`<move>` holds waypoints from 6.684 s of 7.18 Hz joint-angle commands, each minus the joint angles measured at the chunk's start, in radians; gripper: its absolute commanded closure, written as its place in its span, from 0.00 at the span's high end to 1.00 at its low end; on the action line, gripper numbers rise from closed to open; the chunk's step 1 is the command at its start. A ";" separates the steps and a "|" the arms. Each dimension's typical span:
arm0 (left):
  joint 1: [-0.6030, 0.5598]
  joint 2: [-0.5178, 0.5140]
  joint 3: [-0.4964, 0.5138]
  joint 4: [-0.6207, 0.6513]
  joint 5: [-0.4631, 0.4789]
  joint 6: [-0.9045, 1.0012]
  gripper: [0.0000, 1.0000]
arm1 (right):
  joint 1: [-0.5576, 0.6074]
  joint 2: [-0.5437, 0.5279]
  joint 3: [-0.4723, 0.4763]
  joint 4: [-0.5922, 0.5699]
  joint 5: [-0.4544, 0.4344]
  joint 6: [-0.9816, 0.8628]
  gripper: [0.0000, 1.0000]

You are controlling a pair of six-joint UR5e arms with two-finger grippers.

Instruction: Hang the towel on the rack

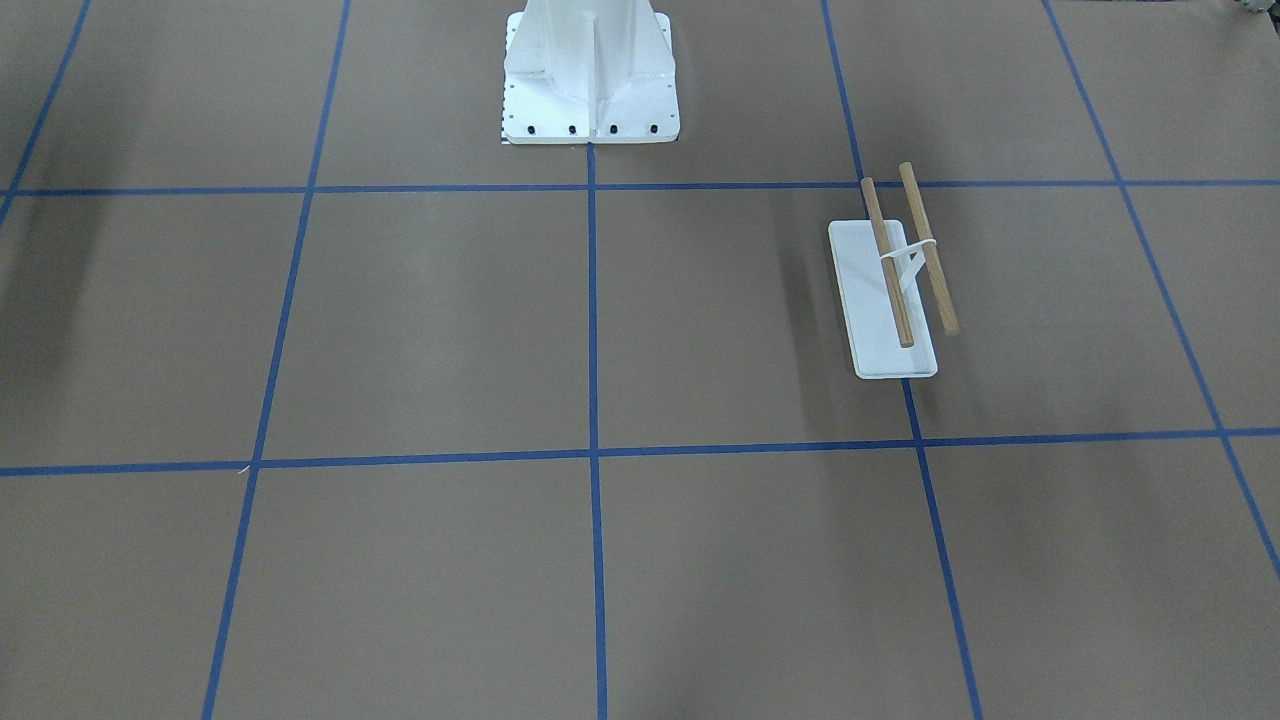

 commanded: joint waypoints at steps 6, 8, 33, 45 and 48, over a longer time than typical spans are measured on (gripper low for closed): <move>-0.006 -0.037 -0.037 -0.015 0.010 -0.005 0.98 | 0.000 0.010 0.024 0.006 -0.006 0.008 1.00; -0.008 -0.086 -0.029 -0.090 0.005 -0.010 0.98 | 0.000 0.085 0.018 0.124 -0.014 0.018 1.00; -0.009 -0.068 0.026 -0.345 -0.002 -0.013 0.98 | -0.350 -0.113 -0.301 0.558 -0.276 -0.011 0.00; -0.005 -0.171 -0.011 -0.345 -0.094 -0.211 0.98 | -0.271 0.351 -0.051 0.503 0.023 0.186 0.00; 0.030 -0.259 -0.011 -0.365 -0.285 -0.481 0.98 | -0.414 0.451 0.029 0.495 0.000 0.397 0.00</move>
